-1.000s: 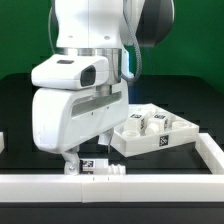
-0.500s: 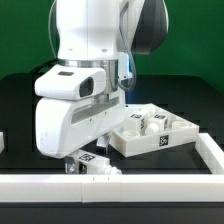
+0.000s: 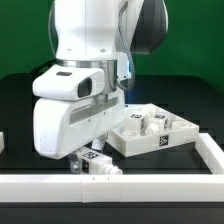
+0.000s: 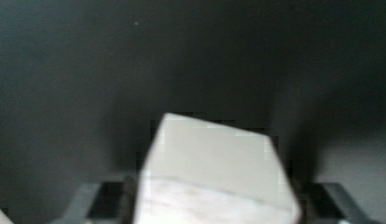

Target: Assemble square table

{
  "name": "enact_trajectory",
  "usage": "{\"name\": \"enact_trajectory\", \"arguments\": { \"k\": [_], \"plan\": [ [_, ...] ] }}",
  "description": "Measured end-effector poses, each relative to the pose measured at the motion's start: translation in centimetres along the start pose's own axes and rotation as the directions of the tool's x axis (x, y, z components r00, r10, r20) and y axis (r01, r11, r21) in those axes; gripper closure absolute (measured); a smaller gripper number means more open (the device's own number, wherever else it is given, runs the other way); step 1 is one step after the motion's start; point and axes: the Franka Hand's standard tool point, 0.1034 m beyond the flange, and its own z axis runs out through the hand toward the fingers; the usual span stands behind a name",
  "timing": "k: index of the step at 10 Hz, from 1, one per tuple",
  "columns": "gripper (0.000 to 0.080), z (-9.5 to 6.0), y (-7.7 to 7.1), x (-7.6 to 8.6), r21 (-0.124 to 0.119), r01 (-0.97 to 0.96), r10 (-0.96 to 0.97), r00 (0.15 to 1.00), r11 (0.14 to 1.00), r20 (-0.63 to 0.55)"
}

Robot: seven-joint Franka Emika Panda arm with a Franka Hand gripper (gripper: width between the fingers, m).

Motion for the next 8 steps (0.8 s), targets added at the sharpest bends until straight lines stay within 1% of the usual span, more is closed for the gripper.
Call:
{"name": "enact_trajectory", "arguments": {
  "k": [1, 2, 3, 4, 5, 6, 7, 8],
  "plan": [
    [0.0517, 0.0, 0.0, 0.0, 0.000, 0.000, 0.000, 1.000, 1.000, 0.000],
    [0.0517, 0.0, 0.0, -0.1, -0.001, 0.005, -0.005, 1.000, 1.000, 0.000],
    [0.0517, -0.3, -0.2, -1.5, -0.007, 0.114, -0.114, 0.993, 0.993, 0.003],
    [0.0517, -1.7, -1.1, -4.4, 0.002, 0.202, -0.202, 0.979, 0.979, 0.012],
    [0.0517, -3.4, -1.6, -7.7, 0.006, 0.234, -0.234, 0.972, 0.972, 0.019],
    [0.0517, -4.1, -1.6, -10.2, 0.010, 0.187, -0.187, 0.982, 0.982, 0.023],
    [0.0517, -3.9, -1.5, -11.0, 0.019, 0.155, -0.155, 0.988, 0.988, 0.026],
    [0.0515, -3.8, -1.7, -10.7, 0.021, 0.162, -0.163, 0.986, 0.987, 0.025]
  ]
}}
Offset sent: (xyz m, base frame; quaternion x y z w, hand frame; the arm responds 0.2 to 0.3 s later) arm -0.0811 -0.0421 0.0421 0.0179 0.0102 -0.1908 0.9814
